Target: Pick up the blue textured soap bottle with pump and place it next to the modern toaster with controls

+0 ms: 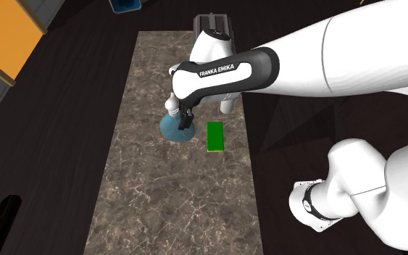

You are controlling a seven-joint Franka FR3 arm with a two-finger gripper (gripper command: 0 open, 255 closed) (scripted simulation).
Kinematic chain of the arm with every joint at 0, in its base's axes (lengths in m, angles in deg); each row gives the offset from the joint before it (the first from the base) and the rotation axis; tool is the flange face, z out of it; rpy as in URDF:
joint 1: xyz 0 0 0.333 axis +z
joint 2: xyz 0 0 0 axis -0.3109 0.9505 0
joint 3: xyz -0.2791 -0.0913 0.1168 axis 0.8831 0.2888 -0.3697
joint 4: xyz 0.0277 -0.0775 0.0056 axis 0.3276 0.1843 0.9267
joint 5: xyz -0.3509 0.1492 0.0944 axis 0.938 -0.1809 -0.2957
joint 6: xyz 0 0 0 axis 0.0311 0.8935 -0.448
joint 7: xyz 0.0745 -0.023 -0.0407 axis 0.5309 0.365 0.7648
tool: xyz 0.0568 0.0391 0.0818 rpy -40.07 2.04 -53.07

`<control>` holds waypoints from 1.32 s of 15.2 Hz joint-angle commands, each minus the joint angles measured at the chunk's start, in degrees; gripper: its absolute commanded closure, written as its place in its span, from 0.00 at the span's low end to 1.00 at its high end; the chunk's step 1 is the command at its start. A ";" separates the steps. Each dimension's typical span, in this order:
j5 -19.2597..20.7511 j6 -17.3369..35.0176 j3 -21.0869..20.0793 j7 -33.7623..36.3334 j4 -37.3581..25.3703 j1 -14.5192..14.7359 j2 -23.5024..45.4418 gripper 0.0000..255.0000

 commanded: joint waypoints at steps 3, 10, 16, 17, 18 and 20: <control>-0.07 0.01 -0.01 -0.05 -0.01 -0.01 0.04 0.00; -0.05 0.06 -0.02 -0.01 0.04 0.02 0.01 1.00; 2.51 -0.51 0.47 2.05 -0.19 0.42 -1.57 1.00; 3.80 -0.80 0.66 3.10 -0.31 0.60 -2.38 1.00; 5.07 -1.11 0.81 4.14 -0.45 0.73 -3.17 1.00; 7.55 -1.80 0.99 6.19 -0.78 0.92 -4.73 1.00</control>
